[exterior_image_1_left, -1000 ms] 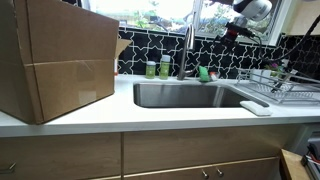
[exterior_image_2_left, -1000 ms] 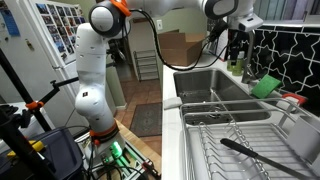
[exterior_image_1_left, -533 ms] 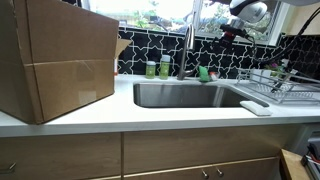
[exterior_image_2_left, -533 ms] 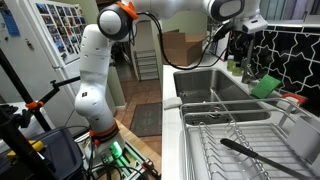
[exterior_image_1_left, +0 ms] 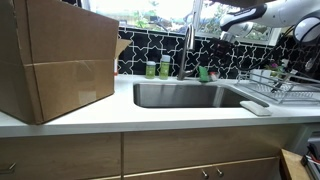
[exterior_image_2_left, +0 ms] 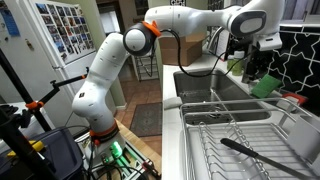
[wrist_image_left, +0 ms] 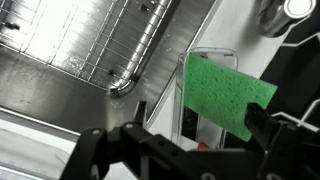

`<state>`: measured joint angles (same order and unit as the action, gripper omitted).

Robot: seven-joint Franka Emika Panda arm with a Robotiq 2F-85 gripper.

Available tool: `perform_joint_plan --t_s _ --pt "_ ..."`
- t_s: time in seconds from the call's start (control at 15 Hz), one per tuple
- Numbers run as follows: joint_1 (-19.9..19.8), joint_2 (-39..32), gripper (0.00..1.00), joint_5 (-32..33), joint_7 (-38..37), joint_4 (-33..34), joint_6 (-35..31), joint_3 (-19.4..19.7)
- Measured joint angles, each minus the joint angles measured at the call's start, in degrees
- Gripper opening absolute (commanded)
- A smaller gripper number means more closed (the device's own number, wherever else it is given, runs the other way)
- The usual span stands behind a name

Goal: Put the green sponge on the edge of the sink then put the white sponge in the transparent box

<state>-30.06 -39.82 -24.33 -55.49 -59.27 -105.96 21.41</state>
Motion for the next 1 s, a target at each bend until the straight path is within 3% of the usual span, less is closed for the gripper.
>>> perform_joint_plan --t_s 0.33,1.0 --pt "-2.7 -6.2 1.00 -2.0 -0.6 8.8 -0.4 -0.6" --pt "-8.5 -12.5 1.00 -1.5 -0.8 16.6 -3.4 -9.6"
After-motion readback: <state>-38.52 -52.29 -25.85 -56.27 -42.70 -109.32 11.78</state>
